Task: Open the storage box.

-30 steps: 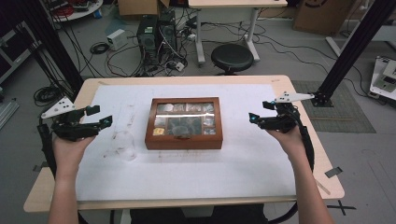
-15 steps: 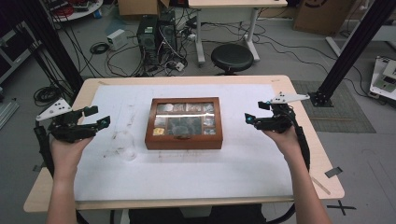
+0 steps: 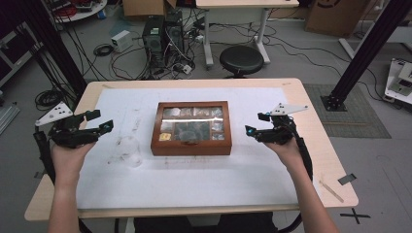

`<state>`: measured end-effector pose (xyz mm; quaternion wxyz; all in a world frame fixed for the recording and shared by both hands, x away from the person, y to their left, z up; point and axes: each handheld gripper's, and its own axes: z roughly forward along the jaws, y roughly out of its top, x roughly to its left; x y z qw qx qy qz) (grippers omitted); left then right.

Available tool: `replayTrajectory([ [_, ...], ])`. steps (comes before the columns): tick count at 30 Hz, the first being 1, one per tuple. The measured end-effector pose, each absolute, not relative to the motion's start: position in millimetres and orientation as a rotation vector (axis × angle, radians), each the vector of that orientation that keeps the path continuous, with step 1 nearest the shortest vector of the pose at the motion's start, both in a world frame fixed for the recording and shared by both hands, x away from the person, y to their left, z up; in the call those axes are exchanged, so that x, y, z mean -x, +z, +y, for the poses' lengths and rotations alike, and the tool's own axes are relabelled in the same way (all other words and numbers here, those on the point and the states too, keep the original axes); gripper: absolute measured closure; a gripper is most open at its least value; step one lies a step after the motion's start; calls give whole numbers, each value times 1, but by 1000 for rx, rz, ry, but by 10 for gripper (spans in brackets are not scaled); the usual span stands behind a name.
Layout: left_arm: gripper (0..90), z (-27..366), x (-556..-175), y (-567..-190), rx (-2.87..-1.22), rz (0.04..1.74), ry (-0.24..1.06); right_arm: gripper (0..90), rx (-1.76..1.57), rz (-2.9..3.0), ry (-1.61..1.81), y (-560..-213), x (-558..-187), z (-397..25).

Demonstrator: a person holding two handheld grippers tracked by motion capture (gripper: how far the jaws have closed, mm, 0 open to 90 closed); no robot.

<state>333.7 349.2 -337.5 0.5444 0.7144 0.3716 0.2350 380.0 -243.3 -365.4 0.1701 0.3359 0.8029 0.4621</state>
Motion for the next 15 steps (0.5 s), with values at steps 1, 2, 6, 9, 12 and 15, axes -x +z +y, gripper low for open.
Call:
replayTrajectory([
  [1, 273, 349, -334, -338, -1694, 882, 558, 250, -953, 2288, 1317, -367, -380, -242],
  [2, 274, 349, -334, -338, -1694, 882, 557, 250, -949, 2299, 1315, -368, -380, -240],
  [6, 274, 349, -334, -338, -1697, 884, 557, 250, -940, 2329, 1303, -374, -380, -235],
  [9, 274, 349, -334, -338, -1699, 886, 557, 250, -933, 2345, 1305, -378, -379, -232],
  [12, 273, 349, -334, -339, -1695, 891, 554, 252, -933, 2349, 1309, -382, -377, -229],
  [15, 273, 350, -334, -339, -1693, 893, 558, 270, -920, 2380, 1296, -389, -375, -224],
])
